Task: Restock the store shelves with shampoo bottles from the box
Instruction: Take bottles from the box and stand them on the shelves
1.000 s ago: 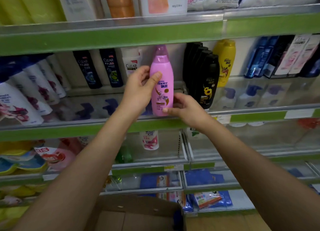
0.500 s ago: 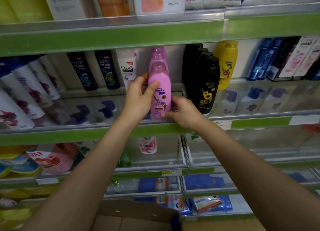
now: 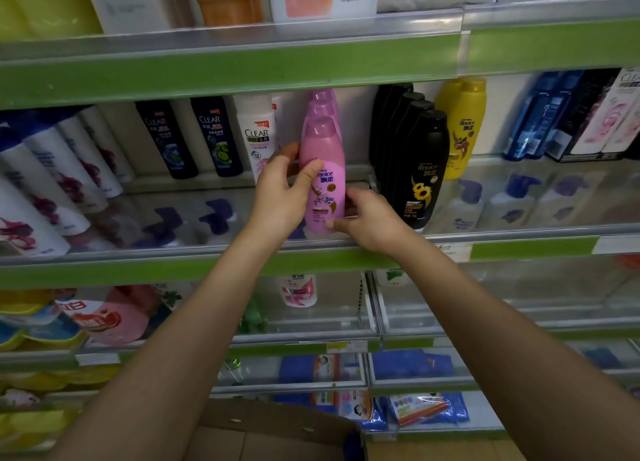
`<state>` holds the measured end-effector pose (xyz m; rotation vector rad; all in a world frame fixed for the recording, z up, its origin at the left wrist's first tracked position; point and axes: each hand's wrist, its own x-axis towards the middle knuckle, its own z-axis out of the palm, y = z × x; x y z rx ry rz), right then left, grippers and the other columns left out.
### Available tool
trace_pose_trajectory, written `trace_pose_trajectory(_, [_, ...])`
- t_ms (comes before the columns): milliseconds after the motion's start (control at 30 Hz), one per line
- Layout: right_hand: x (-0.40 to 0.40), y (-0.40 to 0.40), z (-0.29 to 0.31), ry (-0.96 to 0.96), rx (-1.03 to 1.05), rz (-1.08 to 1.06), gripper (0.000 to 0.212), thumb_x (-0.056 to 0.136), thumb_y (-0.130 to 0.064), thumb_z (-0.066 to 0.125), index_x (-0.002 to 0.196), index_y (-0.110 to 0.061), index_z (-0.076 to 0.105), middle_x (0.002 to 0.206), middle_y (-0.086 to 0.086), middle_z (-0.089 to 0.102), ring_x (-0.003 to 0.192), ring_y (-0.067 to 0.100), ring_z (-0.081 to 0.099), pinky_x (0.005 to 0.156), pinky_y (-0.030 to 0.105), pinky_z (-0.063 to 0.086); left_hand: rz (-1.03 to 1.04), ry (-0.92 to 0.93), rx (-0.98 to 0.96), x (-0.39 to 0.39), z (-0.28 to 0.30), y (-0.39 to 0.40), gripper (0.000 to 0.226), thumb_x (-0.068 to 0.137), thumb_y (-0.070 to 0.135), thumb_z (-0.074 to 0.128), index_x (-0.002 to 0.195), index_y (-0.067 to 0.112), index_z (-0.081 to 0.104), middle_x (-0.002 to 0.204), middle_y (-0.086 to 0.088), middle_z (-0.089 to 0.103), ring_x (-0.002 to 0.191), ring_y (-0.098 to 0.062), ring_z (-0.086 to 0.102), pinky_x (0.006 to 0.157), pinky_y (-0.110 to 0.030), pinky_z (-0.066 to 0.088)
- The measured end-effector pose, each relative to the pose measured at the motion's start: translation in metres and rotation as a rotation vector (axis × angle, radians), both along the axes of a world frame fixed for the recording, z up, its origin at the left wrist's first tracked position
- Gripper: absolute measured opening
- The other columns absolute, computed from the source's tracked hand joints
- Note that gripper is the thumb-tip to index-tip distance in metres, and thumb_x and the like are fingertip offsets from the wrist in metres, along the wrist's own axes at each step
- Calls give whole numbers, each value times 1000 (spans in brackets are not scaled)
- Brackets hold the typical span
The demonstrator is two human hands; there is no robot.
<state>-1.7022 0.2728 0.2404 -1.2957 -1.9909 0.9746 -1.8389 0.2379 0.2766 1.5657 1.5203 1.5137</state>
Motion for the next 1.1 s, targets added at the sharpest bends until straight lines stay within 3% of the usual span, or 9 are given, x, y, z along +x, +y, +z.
trace_pose_trajectory(233, [0, -2, 1, 20, -9, 2, 42, 83, -10, 73, 122, -10, 57, 119, 8, 66, 108, 22, 63, 100, 41, 49, 7, 31, 10, 0, 0, -2, 33, 94, 21, 56, 125, 9, 52, 117, -8, 62, 105, -15, 61, 88, -30, 54])
trace_pose_trajectory(400, [3, -7, 4, 70, -61, -6, 54, 77, -5, 78, 125, -9, 53, 114, 4, 65, 103, 18, 63, 95, 33, 51, 29, 12, 7, -4, 0, -16, 49, 90, 25, 63, 132, 8, 45, 123, 0, 56, 101, 1, 55, 77, -2, 44])
trace_pose_trajectory(567, [4, -26, -5, 131, -12, -177, 67, 76, -12, 80, 133, -5, 46, 124, 7, 59, 113, 20, 57, 102, 35, 47, 98, 16, 38, -11, -12, -49, 47, 90, 30, 61, 131, 11, 48, 126, 1, 54, 106, 2, 52, 75, 5, 38])
trace_pose_trajectory(800, [0, -83, -19, 289, 125, -312, 34, 86, -9, 70, 115, -14, 52, 107, -6, 59, 99, 7, 60, 87, 20, 52, 48, -19, 6, -19, -37, -91, 30, 92, 27, 59, 120, 15, 55, 117, 3, 59, 106, 3, 54, 78, 0, 41])
trace_pose_trajectory(967, [-15, -127, -35, 349, 64, -304, 26, 87, -5, 67, 106, -18, 54, 102, -12, 60, 92, 8, 63, 85, 26, 52, -13, -45, -48, -31, -60, -123, 23, 92, 26, 58, 115, 19, 56, 108, 14, 59, 92, 17, 53, 73, -2, 43])
trace_pose_trajectory(1100, [-28, -167, -62, 364, -12, -344, 23, 87, -6, 67, 102, -20, 55, 99, -13, 60, 80, 3, 59, 78, 24, 48, -87, -34, -113, -47, -89, -158, 23, 93, 19, 59, 115, 14, 57, 107, 8, 59, 92, 10, 56, 72, -2, 42])
